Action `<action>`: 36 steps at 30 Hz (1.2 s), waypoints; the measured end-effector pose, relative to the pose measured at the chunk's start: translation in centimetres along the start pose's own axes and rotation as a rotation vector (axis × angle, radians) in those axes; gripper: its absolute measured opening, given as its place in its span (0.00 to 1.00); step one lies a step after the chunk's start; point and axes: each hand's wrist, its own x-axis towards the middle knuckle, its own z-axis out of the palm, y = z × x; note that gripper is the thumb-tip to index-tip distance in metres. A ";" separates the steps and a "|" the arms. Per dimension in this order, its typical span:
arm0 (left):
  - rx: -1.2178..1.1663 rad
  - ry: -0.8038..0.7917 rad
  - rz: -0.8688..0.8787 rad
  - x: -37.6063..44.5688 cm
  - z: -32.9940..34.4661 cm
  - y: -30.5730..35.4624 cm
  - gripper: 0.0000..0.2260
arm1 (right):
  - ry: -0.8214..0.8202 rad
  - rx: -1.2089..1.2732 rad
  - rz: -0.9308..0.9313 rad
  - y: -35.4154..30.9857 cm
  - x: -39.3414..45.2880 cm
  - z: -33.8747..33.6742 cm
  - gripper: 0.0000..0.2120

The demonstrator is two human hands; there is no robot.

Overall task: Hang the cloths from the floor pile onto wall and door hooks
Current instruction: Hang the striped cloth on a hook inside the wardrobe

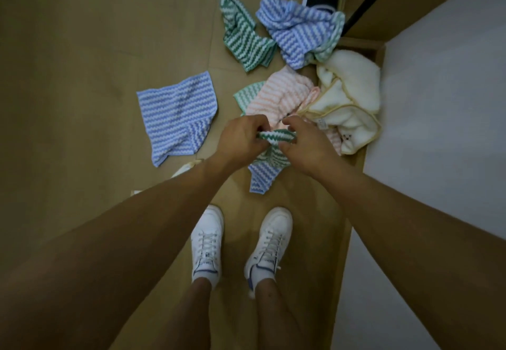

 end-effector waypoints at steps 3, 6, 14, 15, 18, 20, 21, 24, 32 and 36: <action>-0.023 0.008 0.070 -1.3 -3.6 3.9 0.06 | 0.008 -0.004 -0.020 -2.0 -2.8 -2.4 0.24; -0.029 -0.023 0.153 -2.5 -7.9 8.1 0.07 | 0.096 -0.009 -0.075 -4.2 -6.4 -5.3 0.19; 0.059 -0.049 0.346 -7.0 -24.4 22.1 0.07 | 0.283 0.110 -0.284 -15.6 -17.8 -18.3 0.20; 0.064 -0.032 0.366 -7.8 -26.5 23.8 0.07 | 0.297 0.113 -0.306 -17.1 -19.2 -19.9 0.19; 0.103 0.012 0.397 -10.0 -32.0 28.5 0.08 | 0.359 0.100 -0.355 -21.4 -23.5 -24.3 0.16; 0.133 0.050 0.421 -11.7 -35.2 31.7 0.09 | 0.401 0.077 -0.390 -24.1 -26.2 -26.9 0.15; 0.147 0.067 0.433 -12.6 -36.7 33.2 0.09 | 0.430 0.053 -0.404 -25.3 -27.5 -28.1 0.15; 0.184 0.114 0.454 -15.1 -40.9 37.1 0.09 | 0.518 -0.063 -0.400 -28.6 -31.1 -31.2 0.13; 0.276 0.174 0.571 -22.0 -49.9 44.3 0.08 | 0.578 -0.092 -0.506 -35.0 -40.6 -37.7 0.10; 0.193 0.126 0.565 -25.6 -53.4 45.7 0.06 | 0.588 -0.033 -0.585 -37.8 -44.0 -39.1 0.05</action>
